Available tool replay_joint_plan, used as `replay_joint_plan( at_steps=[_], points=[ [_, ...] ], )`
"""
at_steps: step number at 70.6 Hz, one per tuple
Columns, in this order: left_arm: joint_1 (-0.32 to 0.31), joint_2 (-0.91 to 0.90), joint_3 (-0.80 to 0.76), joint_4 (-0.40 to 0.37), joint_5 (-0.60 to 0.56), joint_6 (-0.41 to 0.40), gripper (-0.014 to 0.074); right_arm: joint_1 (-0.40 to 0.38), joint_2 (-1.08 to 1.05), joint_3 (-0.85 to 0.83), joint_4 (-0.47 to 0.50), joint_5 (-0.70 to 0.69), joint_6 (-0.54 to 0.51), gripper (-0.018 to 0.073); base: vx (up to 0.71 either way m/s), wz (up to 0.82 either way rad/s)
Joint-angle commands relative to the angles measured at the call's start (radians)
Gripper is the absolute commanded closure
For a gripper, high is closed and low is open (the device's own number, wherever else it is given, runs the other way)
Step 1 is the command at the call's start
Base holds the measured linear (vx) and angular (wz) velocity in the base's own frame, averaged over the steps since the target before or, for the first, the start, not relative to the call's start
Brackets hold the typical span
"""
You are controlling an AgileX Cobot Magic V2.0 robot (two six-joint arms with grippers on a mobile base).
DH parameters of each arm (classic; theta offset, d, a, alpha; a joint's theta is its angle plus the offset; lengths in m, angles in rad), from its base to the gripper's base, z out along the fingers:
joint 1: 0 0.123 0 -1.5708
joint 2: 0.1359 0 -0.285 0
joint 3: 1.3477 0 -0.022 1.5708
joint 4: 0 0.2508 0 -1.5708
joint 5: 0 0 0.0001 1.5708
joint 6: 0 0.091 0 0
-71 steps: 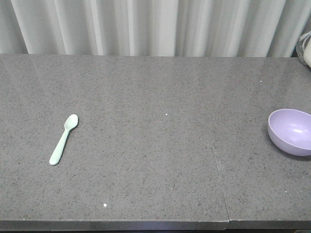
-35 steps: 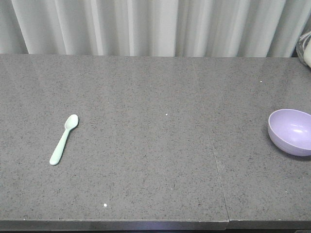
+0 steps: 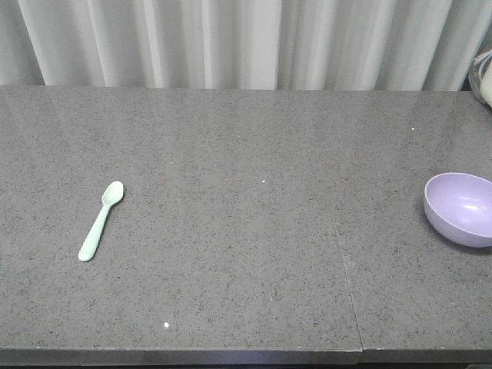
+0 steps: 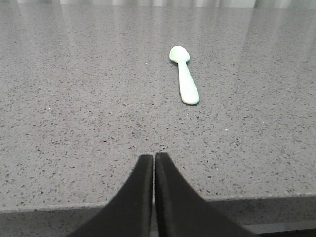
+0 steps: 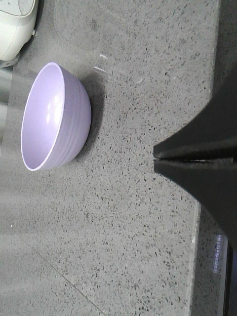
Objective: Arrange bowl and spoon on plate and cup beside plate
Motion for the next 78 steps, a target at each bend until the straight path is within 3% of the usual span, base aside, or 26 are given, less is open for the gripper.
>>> replay_joint_plan(
  at_steps=[1,12,24,38,46,56,67,78],
  points=[
    [-0.001,-0.006,-0.027,-0.001,-0.074,-0.002,0.0603,-0.002,0.002,-0.001,-0.014,-0.068,-0.010,0.0562,0.00,0.00],
    [0.000,-0.006,-0.027,0.001,-0.074,-0.002,0.0603,-0.002,0.002,-0.001,-0.014,-0.068,-0.010,0.0562,0.00,0.00],
    [0.000,-0.006,-0.027,0.085,-0.101,0.026,0.0603,-0.002,0.002,-0.001,-0.037,-0.086,-0.034,0.0562,0.00,0.00],
    [-0.001,-0.006,-0.027,0.060,-0.263,0.020,0.0603,-0.002,0.002,-0.001,-0.036,-0.175,-0.033,0.0562,0.00,0.00],
    [-0.001,-0.006,-0.027,0.060,-0.295,0.020,0.0603,-0.002,0.002,-0.001,-0.036,-0.219,-0.033,0.0562,0.00,0.00],
    [-0.001,-0.006,-0.038,0.092,-0.367,0.042,0.0603,-0.002,0.002,-0.002,-0.058,-0.349,-0.019,0.0562,0.00,0.00],
    [-0.001,0.005,-0.161,0.041,-0.433,-0.006,0.0603,-0.002,0.012,-0.092,-0.014,-0.332,0.052,0.0562,0.00,0.00],
    [-0.001,0.120,-0.375,0.045,-0.302,-0.003,0.0603,-0.002,0.131,-0.294,-0.017,-0.224,0.050,0.0562,0.00,0.00]
  ],
)
